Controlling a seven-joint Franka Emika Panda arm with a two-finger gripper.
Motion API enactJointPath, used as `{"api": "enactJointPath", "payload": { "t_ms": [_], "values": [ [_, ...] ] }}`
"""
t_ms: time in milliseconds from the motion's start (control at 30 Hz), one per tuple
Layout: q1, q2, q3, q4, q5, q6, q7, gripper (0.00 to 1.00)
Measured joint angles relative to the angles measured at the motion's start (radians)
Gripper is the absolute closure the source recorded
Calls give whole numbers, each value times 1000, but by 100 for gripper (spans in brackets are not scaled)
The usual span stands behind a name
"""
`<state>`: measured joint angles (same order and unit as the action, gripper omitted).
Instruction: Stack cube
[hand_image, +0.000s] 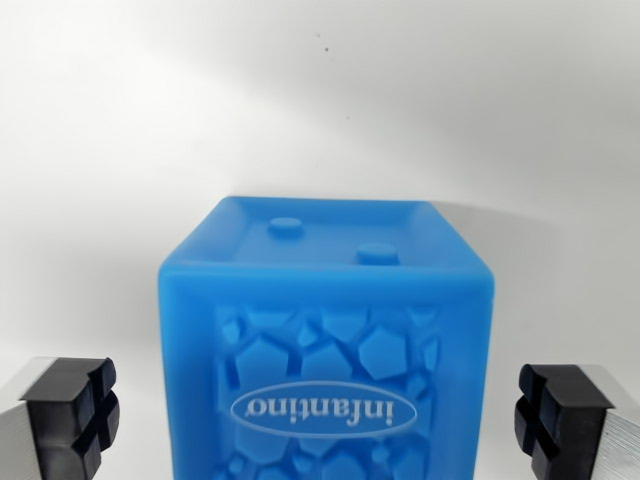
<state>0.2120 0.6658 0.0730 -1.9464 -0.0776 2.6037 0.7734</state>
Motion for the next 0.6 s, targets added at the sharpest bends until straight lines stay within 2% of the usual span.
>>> {"api": "enactJointPath", "payload": {
  "t_ms": [400,433,600],
  "values": [
    [7,43,-8,15,0,28,0,0],
    [7,43,-8,15,0,29,0,100],
    [7,43,-8,16,0,29,0,100]
  ]
}}
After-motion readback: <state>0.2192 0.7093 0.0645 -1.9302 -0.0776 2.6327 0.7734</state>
